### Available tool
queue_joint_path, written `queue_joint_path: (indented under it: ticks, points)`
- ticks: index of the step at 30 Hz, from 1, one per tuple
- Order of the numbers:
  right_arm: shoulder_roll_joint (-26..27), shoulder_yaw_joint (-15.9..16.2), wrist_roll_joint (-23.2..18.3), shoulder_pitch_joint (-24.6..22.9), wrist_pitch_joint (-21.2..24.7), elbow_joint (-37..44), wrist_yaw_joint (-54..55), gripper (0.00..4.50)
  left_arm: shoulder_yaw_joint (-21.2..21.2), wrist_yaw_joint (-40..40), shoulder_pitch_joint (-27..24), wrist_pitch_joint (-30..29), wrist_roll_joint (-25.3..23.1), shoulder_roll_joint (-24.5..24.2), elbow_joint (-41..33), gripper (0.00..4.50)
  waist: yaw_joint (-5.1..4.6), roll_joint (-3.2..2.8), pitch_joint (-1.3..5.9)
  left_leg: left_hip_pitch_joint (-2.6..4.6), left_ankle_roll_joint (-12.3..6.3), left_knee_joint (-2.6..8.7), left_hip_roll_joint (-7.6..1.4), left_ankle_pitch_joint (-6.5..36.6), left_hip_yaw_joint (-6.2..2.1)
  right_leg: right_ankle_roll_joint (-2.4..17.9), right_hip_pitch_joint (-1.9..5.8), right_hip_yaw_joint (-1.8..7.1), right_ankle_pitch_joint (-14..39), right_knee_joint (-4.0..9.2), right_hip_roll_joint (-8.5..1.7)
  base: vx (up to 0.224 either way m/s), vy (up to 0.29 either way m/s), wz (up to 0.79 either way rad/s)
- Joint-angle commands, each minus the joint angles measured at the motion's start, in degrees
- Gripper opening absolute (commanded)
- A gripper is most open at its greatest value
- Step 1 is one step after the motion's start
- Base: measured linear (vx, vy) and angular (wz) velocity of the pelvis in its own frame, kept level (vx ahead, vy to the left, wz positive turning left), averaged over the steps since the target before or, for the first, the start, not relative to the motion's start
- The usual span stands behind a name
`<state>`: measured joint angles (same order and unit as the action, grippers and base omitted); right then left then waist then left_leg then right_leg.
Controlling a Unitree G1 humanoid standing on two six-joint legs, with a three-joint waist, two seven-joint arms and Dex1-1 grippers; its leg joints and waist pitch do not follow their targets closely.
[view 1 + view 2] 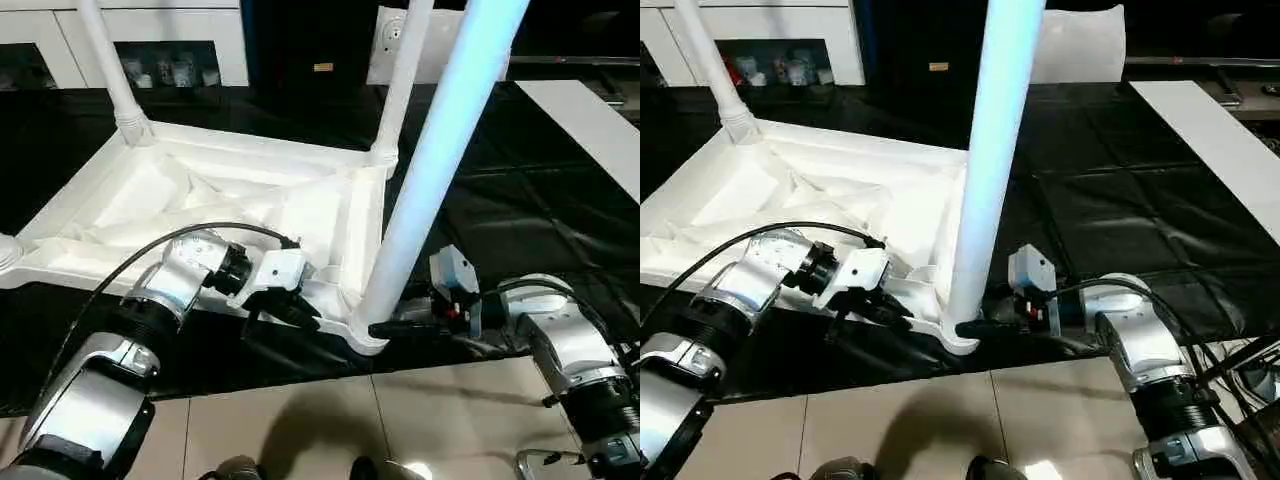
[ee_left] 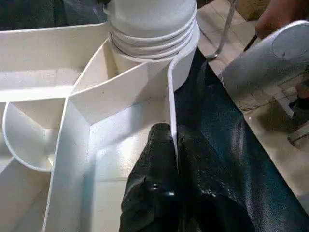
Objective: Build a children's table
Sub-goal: Rotate leg to tighten
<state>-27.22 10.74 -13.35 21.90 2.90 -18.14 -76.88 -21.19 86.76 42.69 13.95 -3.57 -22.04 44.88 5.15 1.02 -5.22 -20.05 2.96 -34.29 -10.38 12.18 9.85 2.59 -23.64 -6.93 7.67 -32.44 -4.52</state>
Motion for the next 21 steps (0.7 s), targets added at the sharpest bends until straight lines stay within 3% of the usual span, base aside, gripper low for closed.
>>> queue_joint_path:
  ticks: [1,6,7,8,9,12,13,17,19,21]
  points:
    - [0.2,1.7,1.1,-0.2,0.0,-0.6,-0.9,2.06,-2.6,2.7,0.6,1.2,-0.9,0.8,-0.6,0.0,-0.2,0.32,4.95,0.1,-5.19,3.81,-3.34,4.5,-0.51,10.4,3.96,3.61,17.5,3.03,-4.82,0.0,0.0,0.0]
    - [1.3,0.7,0.3,0.5,1.5,-1.3,1.6,2.05,-2.4,2.3,0.7,1.4,-1.1,0.7,-0.1,0.0,-0.24,0.48,4.93,-0.03,-5.24,3.73,-3.17,4.3,-0.45,10.0,3.96,3.61,18.0,3.07,-4.76,0.0,0.0,0.0]
    - [1.5,0.3,-1.2,0.8,4.2,-1.0,1.3,2.39,-2.4,2.2,0.8,1.5,-1.1,0.7,0.0,0.0,-0.25,0.44,4.78,-0.03,-5.08,3.82,-3.11,5.0,-0.48,9.5,4.01,3.53,19.9,3.35,-4.76,0.0,0.0,0.0]
    - [1.5,0.0,-1.8,1.0,5.4,-0.8,1.1,2.39,-2.3,2.2,0.8,1.6,-1.2,0.7,0.1,0.0,-0.21,0.39,4.78,0.04,-4.94,3.8,-3.11,5.3,-0.49,9.3,4.0,3.5,20.6,3.41,-4.72,0.0,0.0,0.0]
    - [1.6,-0.1,-2.1,1.1,5.6,-0.7,1.1,2.74,-2.3,2.2,0.8,1.6,-1.2,0.7,0.1,0.0,-0.24,0.42,4.79,0.0,-4.83,3.81,-3.08,5.4,-0.48,9.2,3.99,3.5,21.1,3.42,-4.68,0.0,0.0,0.0]
    - [1.9,-0.2,-1.6,1.3,4.8,-0.7,1.9,2.78,-2.2,2.1,1.0,1.8,-1.3,0.6,0.4,0.0,-0.11,0.31,4.88,0.13,-4.22,3.81,-3.18,5.4,-0.52,8.7,3.79,3.59,21.5,3.45,-4.82,0.0,0.0,0.0]
    - [1.8,0.1,-1.0,1.4,4.4,-0.8,2.3,3.01,-2.2,2.0,1.1,1.9,-1.4,0.6,0.5,0.0,-0.11,0.32,4.91,0.17,-4.12,3.82,-3.23,5.3,-0.52,8.8,3.76,3.6,21.3,3.41,-4.82,0.0,0.0,0.0]
    - [1.6,0.5,-0.7,1.4,4.6,-0.9,1.8,3.01,-2.3,2.0,1.2,2.0,-1.5,0.6,0.8,0.0,0.03,0.23,5.13,0.18,-4.21,3.74,-3.39,4.5,-0.55,10.6,3.85,3.73,16.4,2.67,-4.79,0.0,0.0,0.0]
    - [1.5,0.4,-1.5,1.4,6.1,-0.7,1.1,3.01,-2.3,2.0,1.4,2.2,-1.7,0.6,1.1,0.0,0.04,0.09,5.09,0.06,-4.38,3.71,-3.29,4.6,-0.53,10.9,3.97,3.72,16.1,2.65,-4.82,0.0,0.0,0.0]
    - [1.5,0.3,-1.8,1.5,6.5,-0.6,0.9,2.68,-2.3,2.0,1.5,2.3,-1.8,0.5,1.3,0.0,0.05,0.25,4.99,-0.03,-4.32,3.68,-3.13,5.1,-0.47,10.3,4.03,3.67,17.7,2.93,-4.83,0.0,0.0,0.0]
